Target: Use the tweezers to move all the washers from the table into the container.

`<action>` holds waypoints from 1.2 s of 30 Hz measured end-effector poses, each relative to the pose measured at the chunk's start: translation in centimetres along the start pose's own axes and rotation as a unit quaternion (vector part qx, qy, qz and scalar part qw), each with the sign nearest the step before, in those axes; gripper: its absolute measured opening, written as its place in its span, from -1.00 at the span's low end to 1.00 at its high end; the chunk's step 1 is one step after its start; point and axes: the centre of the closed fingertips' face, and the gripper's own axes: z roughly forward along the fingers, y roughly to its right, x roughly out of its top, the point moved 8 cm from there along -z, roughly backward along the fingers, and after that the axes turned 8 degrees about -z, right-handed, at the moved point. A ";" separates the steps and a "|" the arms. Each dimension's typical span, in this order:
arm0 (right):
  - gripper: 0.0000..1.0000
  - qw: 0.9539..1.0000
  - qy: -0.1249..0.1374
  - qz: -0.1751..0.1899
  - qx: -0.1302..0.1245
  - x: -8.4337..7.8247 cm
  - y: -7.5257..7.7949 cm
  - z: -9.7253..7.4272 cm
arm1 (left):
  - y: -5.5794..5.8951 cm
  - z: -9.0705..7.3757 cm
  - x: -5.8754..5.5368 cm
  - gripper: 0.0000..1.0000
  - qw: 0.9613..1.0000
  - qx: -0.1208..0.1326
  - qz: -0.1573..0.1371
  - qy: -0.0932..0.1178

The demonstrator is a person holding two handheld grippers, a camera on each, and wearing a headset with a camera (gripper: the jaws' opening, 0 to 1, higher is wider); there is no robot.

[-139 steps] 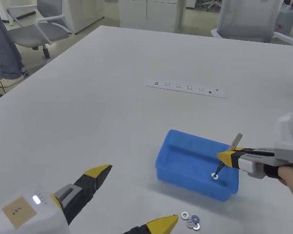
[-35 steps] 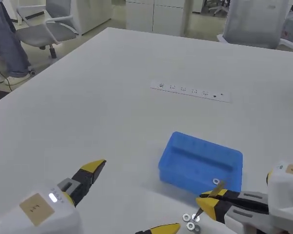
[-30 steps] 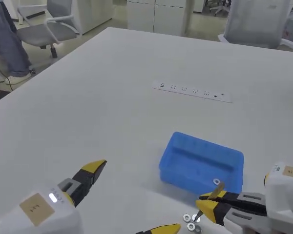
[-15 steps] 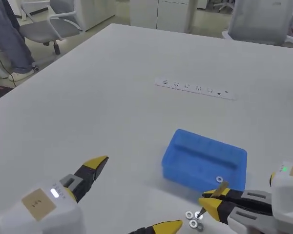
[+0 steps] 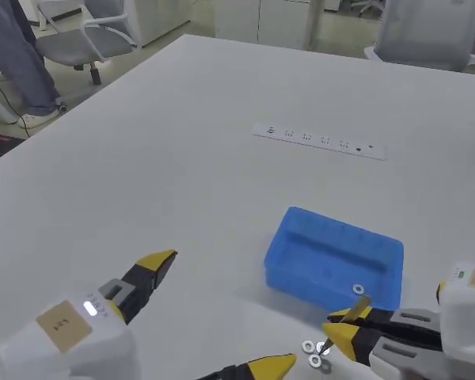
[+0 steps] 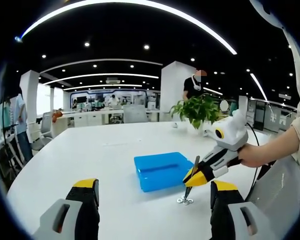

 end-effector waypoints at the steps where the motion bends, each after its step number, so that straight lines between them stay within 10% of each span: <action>1: -0.93 1.000 -0.004 0.000 0.001 0.0 0.0 0.0 | 0.0 0.0 0.0 0.89 1.000 0.000 0.000 0.000; 13: -0.97 1.000 -0.014 0.010 -0.017 -0.3 0.1 -0.3 | 0.1 -0.1 0.3 0.90 1.000 -0.003 -0.004 0.014; 22: -1.00 0.982 0.071 0.177 -0.013 -0.3 1.7 -0.7 | 0.1 -0.1 0.2 0.89 1.000 -0.003 -0.003 0.011; 36: -0.96 0.992 0.037 0.119 -0.009 0.2 1.3 -1.1 | 0.0 -0.1 0.1 0.88 1.000 -0.002 -0.003 0.007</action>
